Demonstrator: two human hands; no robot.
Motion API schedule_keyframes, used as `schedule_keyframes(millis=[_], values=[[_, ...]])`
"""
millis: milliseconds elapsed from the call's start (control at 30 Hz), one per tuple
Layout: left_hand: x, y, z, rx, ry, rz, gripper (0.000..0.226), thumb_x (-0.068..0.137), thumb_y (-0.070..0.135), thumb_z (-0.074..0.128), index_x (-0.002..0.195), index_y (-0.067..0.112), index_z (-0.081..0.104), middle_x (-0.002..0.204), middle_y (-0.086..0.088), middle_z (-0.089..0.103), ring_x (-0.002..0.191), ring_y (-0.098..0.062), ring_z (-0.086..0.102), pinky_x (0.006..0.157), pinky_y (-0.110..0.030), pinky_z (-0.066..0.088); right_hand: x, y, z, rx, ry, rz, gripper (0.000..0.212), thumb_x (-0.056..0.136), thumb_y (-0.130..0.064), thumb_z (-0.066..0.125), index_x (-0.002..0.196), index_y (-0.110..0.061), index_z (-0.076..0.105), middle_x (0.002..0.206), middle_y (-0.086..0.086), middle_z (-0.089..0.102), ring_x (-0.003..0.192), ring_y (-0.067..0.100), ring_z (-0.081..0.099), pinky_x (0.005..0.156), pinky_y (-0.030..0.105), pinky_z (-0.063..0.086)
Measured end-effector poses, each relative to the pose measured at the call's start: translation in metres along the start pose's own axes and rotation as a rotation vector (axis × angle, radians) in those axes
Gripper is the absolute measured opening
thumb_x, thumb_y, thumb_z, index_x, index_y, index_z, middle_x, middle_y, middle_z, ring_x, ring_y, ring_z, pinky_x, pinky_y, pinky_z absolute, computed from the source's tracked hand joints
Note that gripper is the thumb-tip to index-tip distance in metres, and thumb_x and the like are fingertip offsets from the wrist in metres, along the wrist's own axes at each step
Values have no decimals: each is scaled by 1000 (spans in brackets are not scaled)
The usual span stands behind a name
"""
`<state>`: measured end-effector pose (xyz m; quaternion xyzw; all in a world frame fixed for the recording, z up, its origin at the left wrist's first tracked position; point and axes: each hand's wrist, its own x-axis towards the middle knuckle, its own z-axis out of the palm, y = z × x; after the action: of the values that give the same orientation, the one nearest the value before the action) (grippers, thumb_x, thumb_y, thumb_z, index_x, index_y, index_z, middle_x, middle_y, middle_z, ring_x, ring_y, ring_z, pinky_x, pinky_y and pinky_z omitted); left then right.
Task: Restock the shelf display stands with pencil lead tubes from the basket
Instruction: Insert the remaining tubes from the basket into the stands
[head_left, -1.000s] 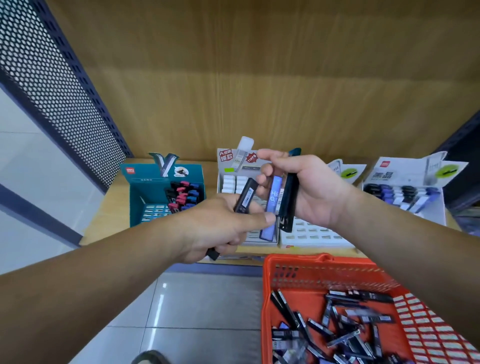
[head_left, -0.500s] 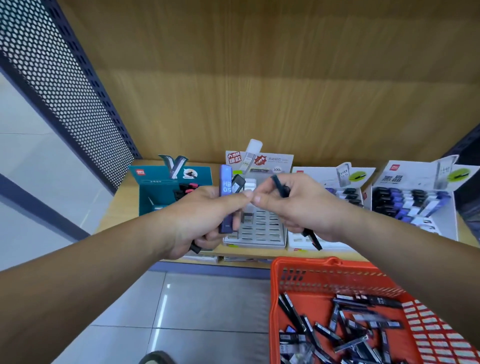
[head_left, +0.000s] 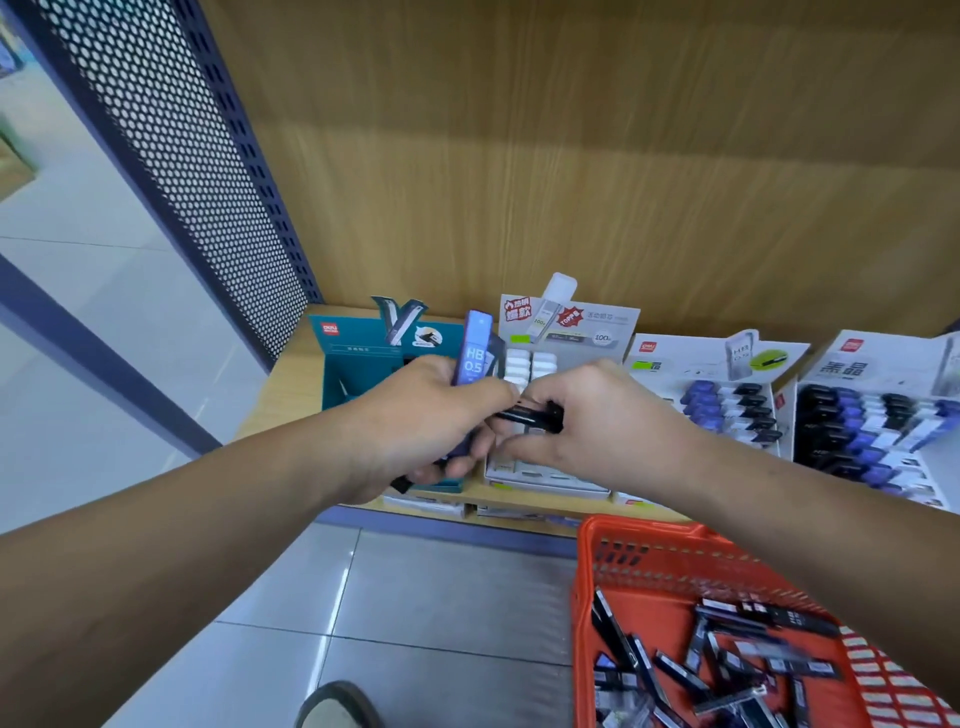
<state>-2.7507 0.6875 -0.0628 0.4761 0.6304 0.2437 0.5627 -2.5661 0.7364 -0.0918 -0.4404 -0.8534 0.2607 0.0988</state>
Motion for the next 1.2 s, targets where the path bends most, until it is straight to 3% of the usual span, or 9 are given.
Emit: schedule_keyframes(millis=[200,333,433,567,700,767,833,967,1200], values=[[-12,-13,-33,-31,133,-86,29,97,29,55,73,12,53,53,-5,47,39,-16,35,42,-20,19,6,-3,8,-309,107,-240,42,89,-68,63,110,-33,73,96,-10,71,88,16,63,62,29,35],[-17,-23,-51,35,159,-8,35,102,37,59,76,12,56,55,-2,50,43,-13,39,38,-20,27,23,-14,17,105,-104,-147,23,90,-47,75,97,-26,79,82,-9,71,68,3,56,61,20,40],[-18,-30,-66,83,264,98,35,99,33,67,73,11,57,51,2,48,43,-10,39,39,-19,32,32,-19,29,368,-85,-21,12,87,-31,83,85,-20,79,75,-1,72,59,1,54,59,18,43],[-15,-38,-73,108,301,187,24,95,26,73,80,8,68,53,-1,53,44,-9,45,42,-18,37,38,-28,47,512,-58,69,10,82,-22,88,83,-17,79,67,-3,68,58,4,51,58,19,42],[-9,-43,-68,174,231,250,17,92,26,77,83,12,73,63,-12,59,55,-16,52,55,-33,48,46,-33,55,572,17,42,17,83,-11,85,91,-24,77,76,-3,73,62,4,60,62,15,46],[-5,-47,-64,130,221,266,14,93,25,75,87,13,74,64,-10,60,57,-15,51,56,-35,49,48,-32,59,544,22,24,19,88,-7,80,88,-25,74,76,-2,73,63,13,63,61,26,51],[-1,-53,-62,108,261,221,16,95,27,74,89,13,71,55,3,51,51,-11,45,50,-30,46,48,-25,65,472,45,11,18,90,-11,77,90,-27,69,71,-6,67,62,17,58,62,40,54],[-2,-74,-61,193,199,-59,40,97,46,67,83,11,52,55,2,39,38,-8,34,35,-20,31,49,-8,71,289,124,-27,23,89,-17,76,97,-28,57,67,-10,65,62,12,58,67,37,53],[2,-91,-66,154,106,-128,44,95,52,67,78,17,47,60,-5,40,47,-15,36,44,-26,31,54,3,74,201,184,-38,7,89,-23,73,86,-23,67,68,-8,66,63,12,60,63,31,52]])
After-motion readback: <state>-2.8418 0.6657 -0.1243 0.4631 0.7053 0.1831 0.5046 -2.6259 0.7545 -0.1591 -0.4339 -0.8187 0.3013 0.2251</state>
